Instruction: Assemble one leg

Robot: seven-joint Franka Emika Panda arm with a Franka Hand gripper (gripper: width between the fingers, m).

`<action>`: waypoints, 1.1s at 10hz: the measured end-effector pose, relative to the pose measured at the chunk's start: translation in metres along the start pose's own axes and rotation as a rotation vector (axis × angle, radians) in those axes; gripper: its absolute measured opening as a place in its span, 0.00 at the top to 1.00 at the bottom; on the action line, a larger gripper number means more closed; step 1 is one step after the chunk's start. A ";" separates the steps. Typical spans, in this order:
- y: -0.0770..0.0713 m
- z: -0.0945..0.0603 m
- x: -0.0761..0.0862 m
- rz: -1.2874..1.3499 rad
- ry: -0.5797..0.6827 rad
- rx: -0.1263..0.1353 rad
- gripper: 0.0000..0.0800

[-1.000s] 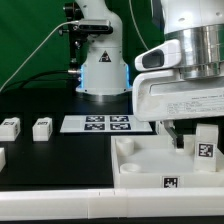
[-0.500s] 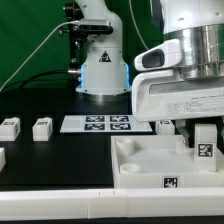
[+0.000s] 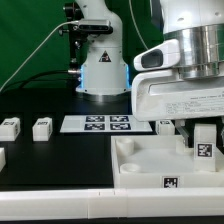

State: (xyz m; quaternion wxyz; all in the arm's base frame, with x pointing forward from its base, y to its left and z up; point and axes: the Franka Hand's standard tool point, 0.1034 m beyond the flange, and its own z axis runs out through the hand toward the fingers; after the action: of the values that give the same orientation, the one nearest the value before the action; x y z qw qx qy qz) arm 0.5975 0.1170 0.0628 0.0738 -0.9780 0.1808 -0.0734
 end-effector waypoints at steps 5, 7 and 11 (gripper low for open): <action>0.001 0.000 0.000 0.637 0.008 0.006 0.63; 0.000 -0.001 -0.001 0.934 0.005 0.010 0.63; -0.001 0.000 -0.003 1.393 -0.014 0.029 0.63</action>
Offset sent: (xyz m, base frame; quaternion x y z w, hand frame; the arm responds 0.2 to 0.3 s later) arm -0.0036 -0.0026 -0.0004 -0.0030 0.0141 0.3536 0.9353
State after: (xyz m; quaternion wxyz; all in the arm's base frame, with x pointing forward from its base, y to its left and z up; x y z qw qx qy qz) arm 0.5952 0.1190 0.0624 0.1178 -0.6334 0.7648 -0.0048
